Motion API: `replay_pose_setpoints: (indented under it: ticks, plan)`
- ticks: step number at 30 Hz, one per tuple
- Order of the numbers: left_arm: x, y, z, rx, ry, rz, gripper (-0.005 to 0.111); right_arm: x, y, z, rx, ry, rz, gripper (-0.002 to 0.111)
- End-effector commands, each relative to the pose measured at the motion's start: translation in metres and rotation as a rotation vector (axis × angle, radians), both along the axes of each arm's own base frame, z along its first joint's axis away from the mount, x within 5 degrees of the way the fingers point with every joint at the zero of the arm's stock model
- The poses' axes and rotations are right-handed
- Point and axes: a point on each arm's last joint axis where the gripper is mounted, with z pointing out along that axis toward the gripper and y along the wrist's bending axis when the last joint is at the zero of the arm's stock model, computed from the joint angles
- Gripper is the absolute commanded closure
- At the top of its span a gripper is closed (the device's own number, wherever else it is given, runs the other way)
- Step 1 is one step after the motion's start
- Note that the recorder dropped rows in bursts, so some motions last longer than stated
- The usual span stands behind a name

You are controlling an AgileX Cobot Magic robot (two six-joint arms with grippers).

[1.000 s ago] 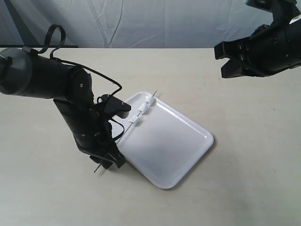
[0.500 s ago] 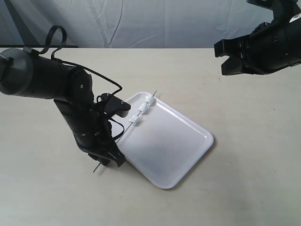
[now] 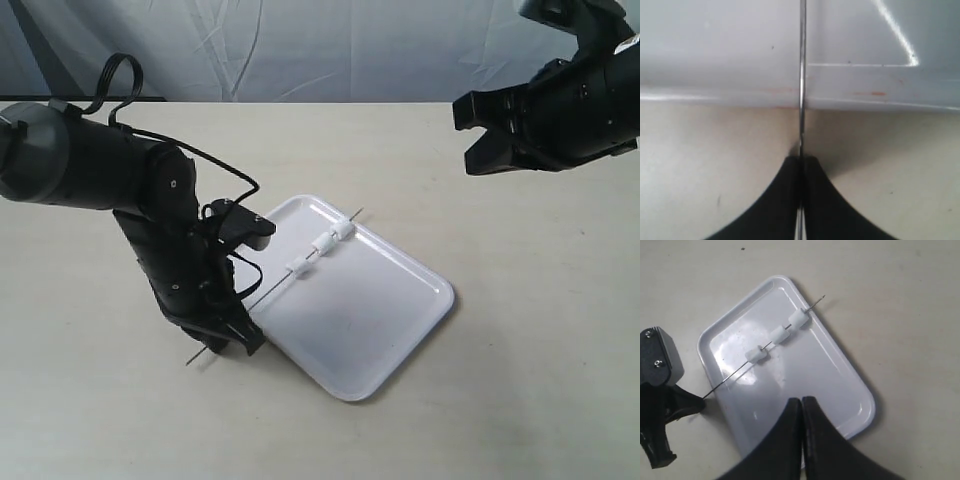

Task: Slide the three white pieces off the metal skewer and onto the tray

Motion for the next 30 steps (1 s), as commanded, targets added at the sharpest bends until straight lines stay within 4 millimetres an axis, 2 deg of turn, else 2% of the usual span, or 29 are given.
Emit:
replay_pose_setpoints:
  ticks: [1, 7, 12, 16, 20, 24, 27, 30]
  plan:
    - [-0.007, 0.005, 0.017, 0.028, -0.015, 0.013, 0.107, -0.005, 0.004, -0.012, 0.068, 0.060, -0.025, 0.109]
    - [-0.028, 0.017, 0.038, 0.009, -0.018, 0.040, 0.107, -0.018, -0.001, -0.055, 0.135, 0.088, -0.153, 0.109]
    - [-0.051, 0.029, 0.042, 0.001, 0.026, 0.060, 0.107, -0.034, 0.003, -0.081, 0.293, 0.127, -0.241, 0.109]
    - [-0.075, 0.040, 0.047, -0.076, -0.003, 0.116, 0.107, -0.050, 0.029, -0.102, 0.367, 0.096, -0.140, 0.109]
    - [-0.096, 0.050, 0.056, -0.141, -0.031, 0.127, 0.107, -0.041, 0.063, -0.122, 0.307, 0.142, -0.014, 0.109]
    - [-0.112, 0.055, 0.064, -0.213, -0.054, 0.127, 0.107, -0.021, 0.085, -0.110, 0.327, 0.080, 0.055, 0.109]
    - [-0.116, 0.057, 0.065, -0.243, -0.079, 0.149, 0.107, -0.014, 0.089, -0.101, 0.340, 0.040, 0.072, 0.109]
    - [-0.117, 0.057, 0.068, -0.289, -0.107, 0.188, 0.107, -0.014, 0.090, -0.103, 0.331, 0.033, 0.088, 0.109]
